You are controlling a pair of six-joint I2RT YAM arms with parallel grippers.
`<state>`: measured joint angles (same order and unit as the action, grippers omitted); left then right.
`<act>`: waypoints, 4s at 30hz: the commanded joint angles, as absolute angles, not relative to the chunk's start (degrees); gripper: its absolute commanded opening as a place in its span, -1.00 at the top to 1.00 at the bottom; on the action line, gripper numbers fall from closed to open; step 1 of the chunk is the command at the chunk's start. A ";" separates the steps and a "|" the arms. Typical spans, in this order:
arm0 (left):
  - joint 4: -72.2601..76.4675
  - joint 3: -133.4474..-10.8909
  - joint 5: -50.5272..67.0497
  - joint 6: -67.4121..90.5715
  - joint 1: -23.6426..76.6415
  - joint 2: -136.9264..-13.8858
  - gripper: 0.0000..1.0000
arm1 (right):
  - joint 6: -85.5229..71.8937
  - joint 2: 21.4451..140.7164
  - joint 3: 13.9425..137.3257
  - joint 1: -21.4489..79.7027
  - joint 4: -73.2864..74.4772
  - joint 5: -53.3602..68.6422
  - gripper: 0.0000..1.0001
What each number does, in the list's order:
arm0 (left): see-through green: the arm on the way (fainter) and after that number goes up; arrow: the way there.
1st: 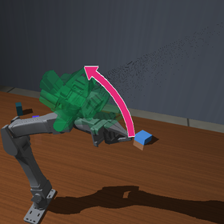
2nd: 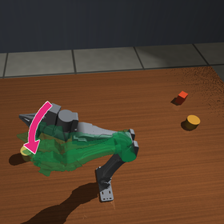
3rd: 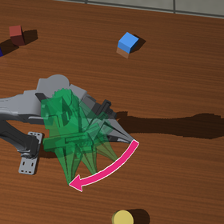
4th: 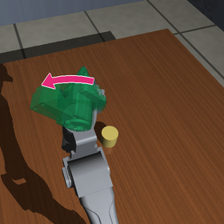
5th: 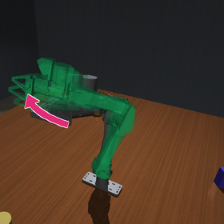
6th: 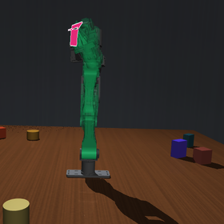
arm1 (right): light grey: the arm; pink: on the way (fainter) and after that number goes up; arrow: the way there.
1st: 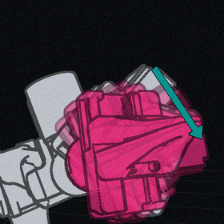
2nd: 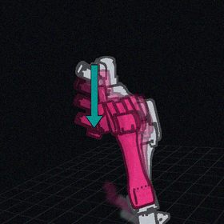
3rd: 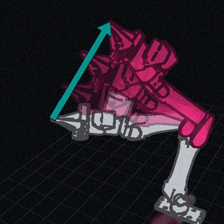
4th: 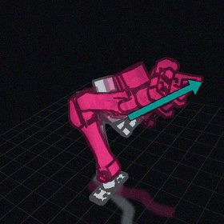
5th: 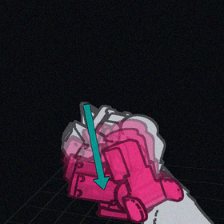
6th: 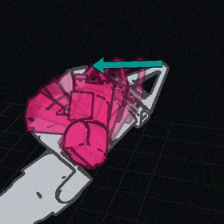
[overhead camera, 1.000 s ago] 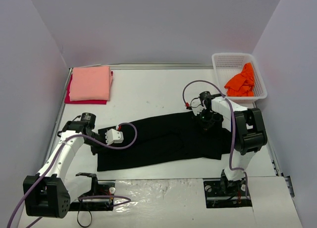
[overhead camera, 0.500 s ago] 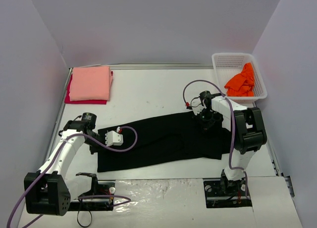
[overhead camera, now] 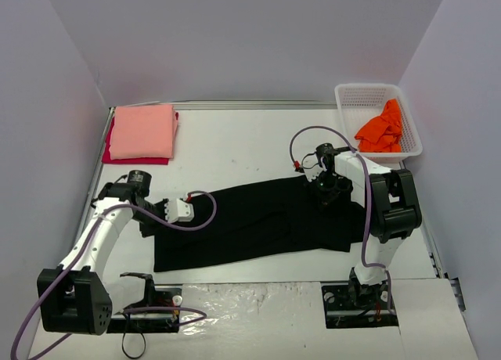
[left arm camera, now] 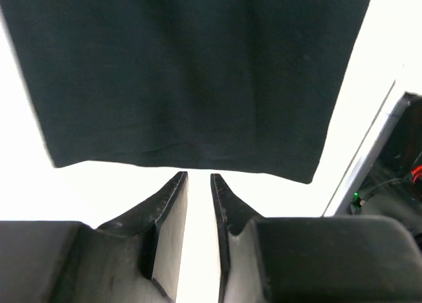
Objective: Fold and stack the t-shirts
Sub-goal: Rotate the tshirt 90 degrees
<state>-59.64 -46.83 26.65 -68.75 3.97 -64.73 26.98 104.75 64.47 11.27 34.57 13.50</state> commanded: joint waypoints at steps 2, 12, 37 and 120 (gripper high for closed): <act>-62.06 -56.76 31.02 -61.81 2.99 -65.74 0.57 | 27.86 108.81 61.43 10.02 33.75 9.23 0.95; -48.62 -66.00 29.09 -35.97 0.44 -71.72 0.52 | 25.84 113.28 65.64 11.16 33.40 9.05 1.00; -38.67 -65.39 19.17 -20.04 -8.35 -67.85 0.70 | 20.84 158.37 146.95 15.02 42.21 17.15 1.00; -33.13 -58.36 24.60 -17.67 -16.61 -61.52 -0.89 | 29.18 113.39 72.08 41.85 31.11 6.42 1.00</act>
